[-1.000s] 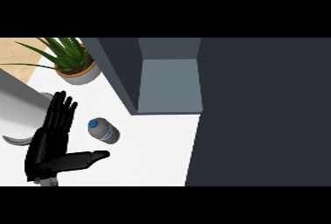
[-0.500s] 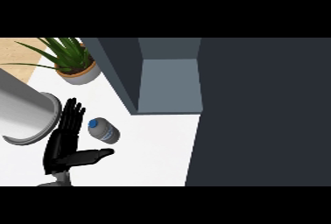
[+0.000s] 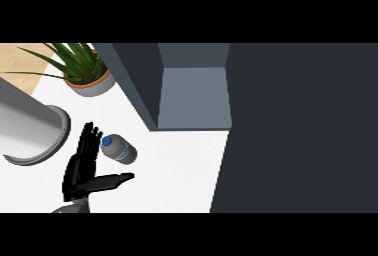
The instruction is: Pick up the bottled water, place it into the cabinet and close the cabinet
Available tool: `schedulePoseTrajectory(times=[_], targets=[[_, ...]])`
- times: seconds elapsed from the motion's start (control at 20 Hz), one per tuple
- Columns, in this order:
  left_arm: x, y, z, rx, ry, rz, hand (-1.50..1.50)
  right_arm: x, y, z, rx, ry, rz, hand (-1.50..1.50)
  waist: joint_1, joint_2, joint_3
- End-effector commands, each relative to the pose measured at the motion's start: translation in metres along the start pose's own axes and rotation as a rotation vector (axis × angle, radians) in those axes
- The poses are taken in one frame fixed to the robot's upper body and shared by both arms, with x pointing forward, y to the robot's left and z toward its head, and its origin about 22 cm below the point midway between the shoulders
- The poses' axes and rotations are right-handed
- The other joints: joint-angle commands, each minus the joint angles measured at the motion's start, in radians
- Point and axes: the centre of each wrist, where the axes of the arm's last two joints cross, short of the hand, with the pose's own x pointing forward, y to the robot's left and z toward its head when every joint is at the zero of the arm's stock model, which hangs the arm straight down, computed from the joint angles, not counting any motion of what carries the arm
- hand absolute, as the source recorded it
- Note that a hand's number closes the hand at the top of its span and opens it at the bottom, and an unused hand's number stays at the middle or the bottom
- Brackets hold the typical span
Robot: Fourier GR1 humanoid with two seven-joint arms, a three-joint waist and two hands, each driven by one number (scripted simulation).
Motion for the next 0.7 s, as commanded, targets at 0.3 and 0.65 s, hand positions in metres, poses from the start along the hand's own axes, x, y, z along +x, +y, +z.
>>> schedulePoseTrajectory(times=[0.3, 0.65], targets=[[-0.035, 0.02, -0.011, -0.015, 0.014, 0.031, -1.5, 0.038, -0.011, 0.028, 0.0, -0.052, 0.019, -1.5, -0.002, 0.001, 0.0], [-0.061, -0.002, 0.009, -0.005, -0.005, 0.106, -1.5, 0.035, -0.003, 0.03, -0.028, -0.067, 0.024, -1.5, -0.002, 0.0, 0.0]])
